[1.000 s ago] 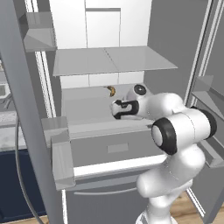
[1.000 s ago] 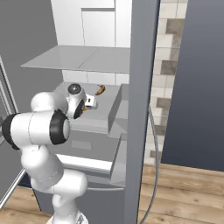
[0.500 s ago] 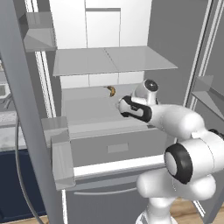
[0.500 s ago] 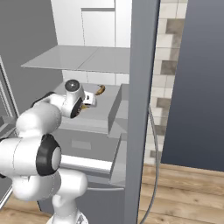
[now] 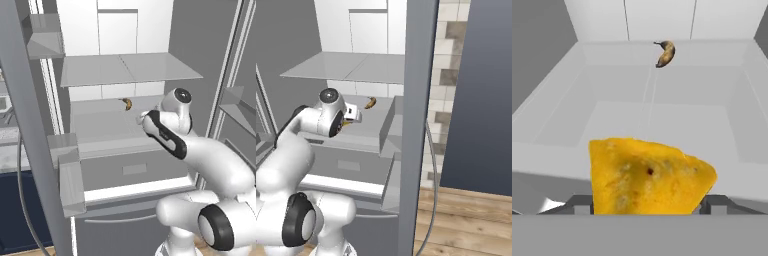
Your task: Pick the cheese from the fridge and the cheese grater from the cabinet and place them next to the salad bowl.
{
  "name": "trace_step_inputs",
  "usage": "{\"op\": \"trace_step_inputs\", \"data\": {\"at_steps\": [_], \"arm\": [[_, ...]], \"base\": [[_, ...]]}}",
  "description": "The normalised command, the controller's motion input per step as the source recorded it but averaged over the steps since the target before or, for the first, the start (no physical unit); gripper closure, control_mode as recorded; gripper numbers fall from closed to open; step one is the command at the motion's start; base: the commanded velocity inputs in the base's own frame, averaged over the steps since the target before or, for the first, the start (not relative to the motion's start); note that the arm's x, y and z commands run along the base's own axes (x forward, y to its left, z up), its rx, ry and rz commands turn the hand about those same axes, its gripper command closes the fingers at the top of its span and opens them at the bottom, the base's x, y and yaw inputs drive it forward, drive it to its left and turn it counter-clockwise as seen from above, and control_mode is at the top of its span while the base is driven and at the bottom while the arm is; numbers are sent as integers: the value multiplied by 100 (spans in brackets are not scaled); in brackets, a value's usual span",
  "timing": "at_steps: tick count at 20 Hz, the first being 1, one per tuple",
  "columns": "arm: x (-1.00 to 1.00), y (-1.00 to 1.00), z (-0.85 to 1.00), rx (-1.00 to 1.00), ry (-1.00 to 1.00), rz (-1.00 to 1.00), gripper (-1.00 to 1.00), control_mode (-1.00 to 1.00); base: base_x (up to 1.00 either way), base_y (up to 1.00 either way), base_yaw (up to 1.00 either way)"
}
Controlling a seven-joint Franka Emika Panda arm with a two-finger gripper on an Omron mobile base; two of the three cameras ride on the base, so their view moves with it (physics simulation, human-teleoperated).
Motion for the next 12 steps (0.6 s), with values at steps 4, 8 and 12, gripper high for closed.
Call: {"op": "trace_step_inputs", "data": {"at_steps": [4, 8, 12], "arm": [[-54, 0, 38, 0, 0, 0, 100, -100], [-51, 0, 36, 0, 0, 0, 100, -100], [-56, 0, 37, 0, 0, -1, 100, -100]], "base": [[0, 0, 0], [0, 0, 0], [0, 0, 0]]}}
